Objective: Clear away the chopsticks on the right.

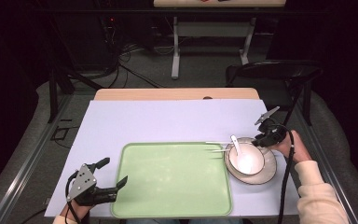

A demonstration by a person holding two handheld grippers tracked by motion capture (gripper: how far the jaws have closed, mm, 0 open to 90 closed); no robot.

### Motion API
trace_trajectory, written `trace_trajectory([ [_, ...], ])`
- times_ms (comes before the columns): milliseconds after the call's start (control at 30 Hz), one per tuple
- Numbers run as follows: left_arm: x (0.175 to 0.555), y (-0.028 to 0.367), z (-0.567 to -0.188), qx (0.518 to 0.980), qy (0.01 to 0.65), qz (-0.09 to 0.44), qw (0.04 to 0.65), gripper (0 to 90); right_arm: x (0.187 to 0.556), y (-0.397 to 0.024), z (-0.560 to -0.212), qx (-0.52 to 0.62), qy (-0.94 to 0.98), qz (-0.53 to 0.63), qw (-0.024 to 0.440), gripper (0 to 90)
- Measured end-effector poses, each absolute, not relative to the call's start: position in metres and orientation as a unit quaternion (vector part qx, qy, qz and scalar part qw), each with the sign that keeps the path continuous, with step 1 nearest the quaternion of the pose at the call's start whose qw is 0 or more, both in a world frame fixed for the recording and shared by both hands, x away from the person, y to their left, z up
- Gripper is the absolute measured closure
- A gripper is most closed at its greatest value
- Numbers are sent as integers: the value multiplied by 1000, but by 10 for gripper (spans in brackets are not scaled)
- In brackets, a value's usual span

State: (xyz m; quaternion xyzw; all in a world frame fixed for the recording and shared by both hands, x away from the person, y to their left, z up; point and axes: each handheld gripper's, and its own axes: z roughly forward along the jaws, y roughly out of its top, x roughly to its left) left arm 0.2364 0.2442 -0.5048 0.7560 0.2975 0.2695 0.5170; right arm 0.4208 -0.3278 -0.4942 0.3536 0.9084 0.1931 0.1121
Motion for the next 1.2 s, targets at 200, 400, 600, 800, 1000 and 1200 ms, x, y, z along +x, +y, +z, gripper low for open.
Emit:
trace_trajectory([
  [200, 236, 244, -505, 756, 297, 270, 517, 139, 425, -325, -500, 337, 917, 186, 105, 709],
  [400, 236, 245, -505, 756, 296, 272, 516, 139, 430, -321, -507, 311, 929, 169, 104, 737],
  [600, 236, 245, -505, 756, 297, 271, 517, 138, 432, -321, -511, 294, 933, 176, 112, 813],
  [800, 235, 245, -505, 755, 295, 274, 518, 138, 429, -321, -504, 295, 928, 185, 135, 835],
  [1000, 235, 246, -504, 755, 295, 275, 518, 135, 424, -318, -484, 318, 914, 193, 160, 835],
  [1200, 234, 246, -504, 754, 295, 276, 518, 135, 412, -299, -459, 342, 902, 196, 176, 836],
])
